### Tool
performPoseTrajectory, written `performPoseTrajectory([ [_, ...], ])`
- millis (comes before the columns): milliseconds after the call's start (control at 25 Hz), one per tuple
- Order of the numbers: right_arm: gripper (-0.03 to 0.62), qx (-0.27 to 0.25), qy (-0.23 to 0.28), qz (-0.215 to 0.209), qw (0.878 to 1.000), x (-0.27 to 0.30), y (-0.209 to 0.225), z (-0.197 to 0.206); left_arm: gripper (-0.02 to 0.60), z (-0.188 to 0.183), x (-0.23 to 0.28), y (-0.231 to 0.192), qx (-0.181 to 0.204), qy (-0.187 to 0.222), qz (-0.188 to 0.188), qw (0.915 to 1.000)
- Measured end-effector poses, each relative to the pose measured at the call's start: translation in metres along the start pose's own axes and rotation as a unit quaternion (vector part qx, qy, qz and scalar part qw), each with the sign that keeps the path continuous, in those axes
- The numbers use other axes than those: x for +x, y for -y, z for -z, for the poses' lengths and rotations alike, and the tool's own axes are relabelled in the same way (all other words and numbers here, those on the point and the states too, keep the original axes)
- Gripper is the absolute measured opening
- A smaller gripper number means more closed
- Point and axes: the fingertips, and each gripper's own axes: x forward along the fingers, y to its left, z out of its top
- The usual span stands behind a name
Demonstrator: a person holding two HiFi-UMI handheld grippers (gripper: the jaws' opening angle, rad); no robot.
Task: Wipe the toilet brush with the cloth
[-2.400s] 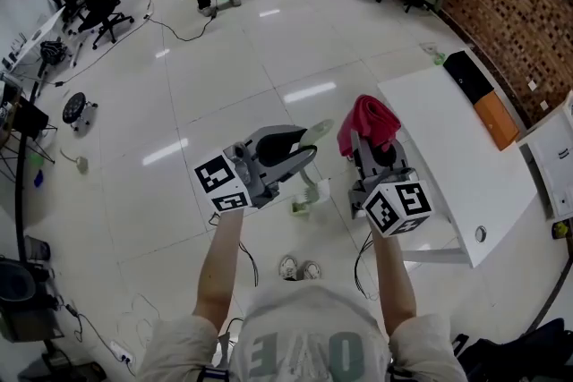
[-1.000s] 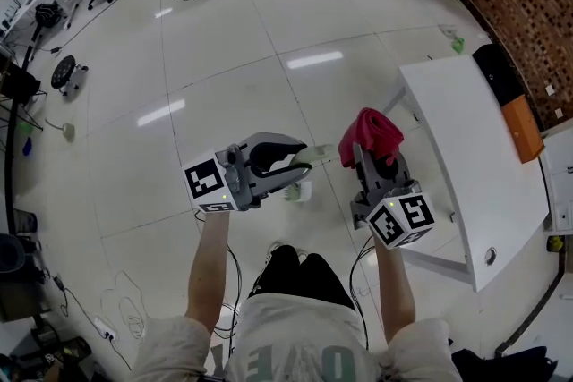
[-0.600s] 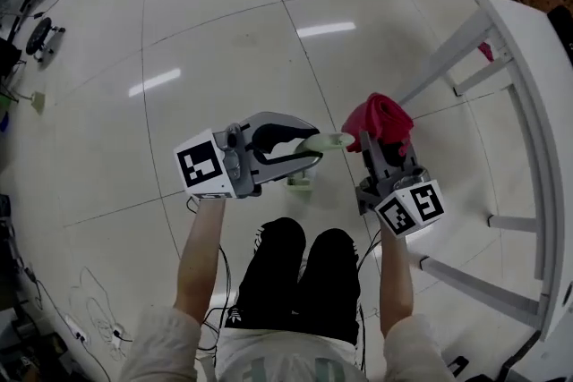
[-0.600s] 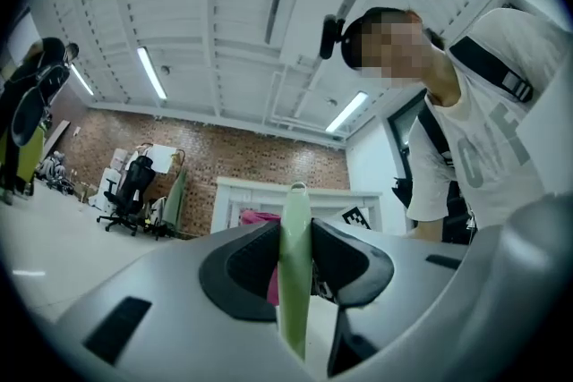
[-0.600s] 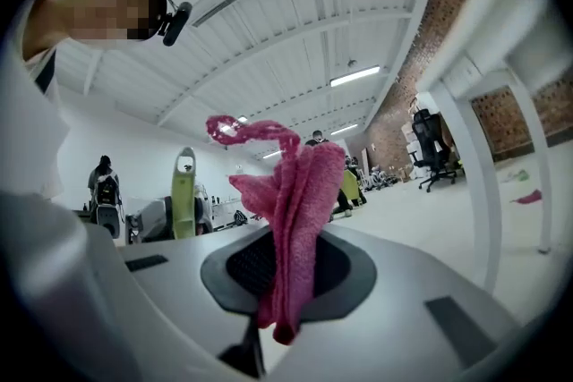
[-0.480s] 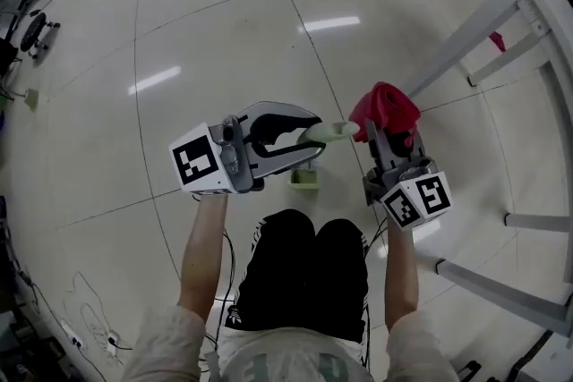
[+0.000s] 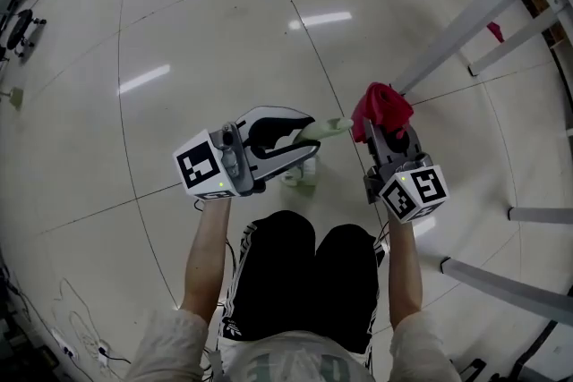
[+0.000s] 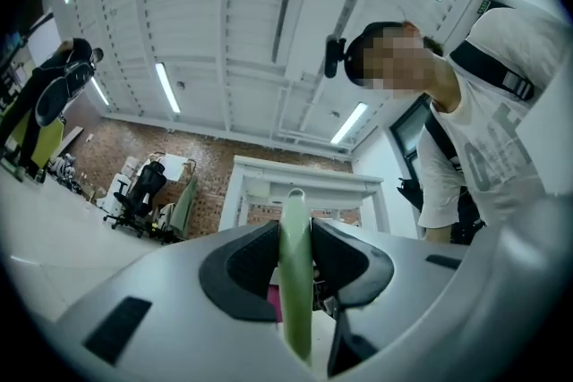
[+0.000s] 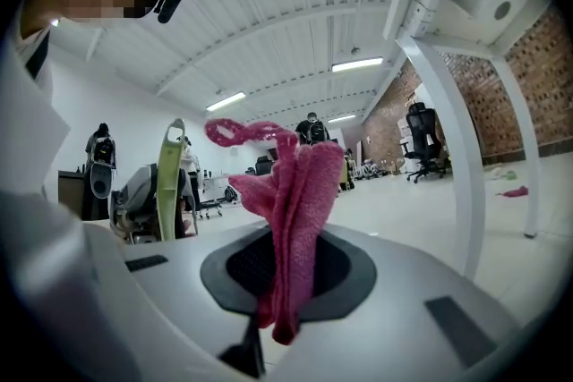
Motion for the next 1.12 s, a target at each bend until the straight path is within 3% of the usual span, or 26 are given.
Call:
performPoseTrajectory([
  [480, 0.032, 0.025, -0.023, -0.013, 0.999, -0.014, -0.003, 0.034, 0.123, 0.046, 0.001, -0.001, -0.013, -0.002, -0.017, 0.9998],
  [800, 0.032, 0.041, -0.040, -0.011, 0.998, -0.025, 0.000, 0.057, 0.123, 0.091, 0.000, -0.007, -0.028, -0.024, -0.036, 0.9987],
  [1040, 0.031, 0.049, -0.052, -0.015, 0.997, -0.030, -0.002, 0.072, 0.123, 0.099, -0.003, -0.011, -0.089, 0.011, -0.048, 0.9948],
  [1120, 0.031, 0.048, -0.052, -0.019, 0.997, -0.027, -0.005, 0.069, 0.126, 0.093, -0.004, -0.012, -0.089, 0.008, -0.058, 0.9943],
])
